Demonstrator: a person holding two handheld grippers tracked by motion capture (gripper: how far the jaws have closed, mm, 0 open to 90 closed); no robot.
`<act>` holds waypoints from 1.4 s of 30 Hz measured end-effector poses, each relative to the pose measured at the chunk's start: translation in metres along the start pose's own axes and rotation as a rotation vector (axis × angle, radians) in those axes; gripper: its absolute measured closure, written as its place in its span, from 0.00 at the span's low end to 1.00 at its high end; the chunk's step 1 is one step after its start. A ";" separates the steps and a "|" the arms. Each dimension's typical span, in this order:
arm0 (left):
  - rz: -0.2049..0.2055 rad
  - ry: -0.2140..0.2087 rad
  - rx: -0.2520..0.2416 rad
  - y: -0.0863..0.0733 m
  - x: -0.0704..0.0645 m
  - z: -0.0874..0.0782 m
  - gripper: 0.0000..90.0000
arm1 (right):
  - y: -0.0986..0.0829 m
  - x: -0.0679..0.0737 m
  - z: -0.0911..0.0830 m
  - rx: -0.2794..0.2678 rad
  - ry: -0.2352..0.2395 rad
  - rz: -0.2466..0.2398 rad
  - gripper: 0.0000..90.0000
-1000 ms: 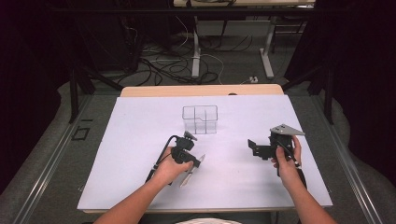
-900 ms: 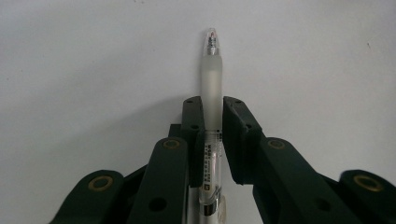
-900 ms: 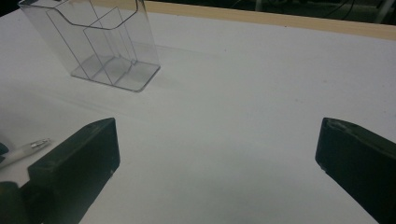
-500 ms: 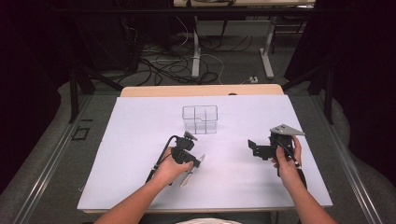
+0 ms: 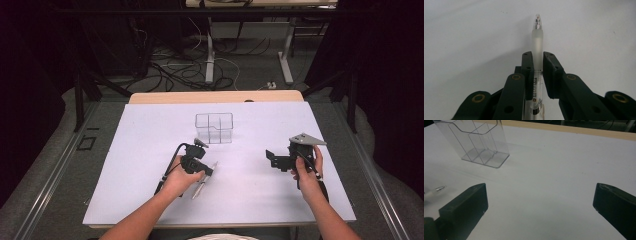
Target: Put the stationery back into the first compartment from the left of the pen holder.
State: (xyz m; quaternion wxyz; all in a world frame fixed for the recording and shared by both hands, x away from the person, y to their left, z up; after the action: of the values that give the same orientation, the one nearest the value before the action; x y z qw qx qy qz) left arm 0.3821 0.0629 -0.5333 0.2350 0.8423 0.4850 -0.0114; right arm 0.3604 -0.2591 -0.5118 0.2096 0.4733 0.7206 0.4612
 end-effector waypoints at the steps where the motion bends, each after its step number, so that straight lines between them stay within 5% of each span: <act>1: 0.001 -0.001 -0.004 0.000 0.000 -0.001 0.89 | 0.000 0.000 0.000 0.000 0.000 0.000 0.00; 15: -0.014 0.004 -0.086 0.002 0.007 -0.017 0.89 | 0.000 -0.001 -0.001 0.002 -0.006 -0.003 0.00; 42: -0.017 0.035 -0.387 0.003 0.022 -0.055 0.89 | -0.001 -0.001 0.001 0.004 -0.003 -0.008 0.00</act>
State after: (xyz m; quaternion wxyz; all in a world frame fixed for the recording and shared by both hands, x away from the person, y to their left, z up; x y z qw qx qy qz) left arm 0.3851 0.1015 -0.4886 0.3838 0.7775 0.4891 0.0948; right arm 0.3612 -0.2596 -0.5139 0.2115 0.4717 0.7230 0.4582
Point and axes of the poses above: each handheld gripper's, and its own axes: z roughly forward along the jaws, y roughly out of its top, x roughly to its left, the point moved 1 cm from there along z, roughly forward along the jaws, and after that the axes turned 6 degrees about y, right-handed, at the moved point
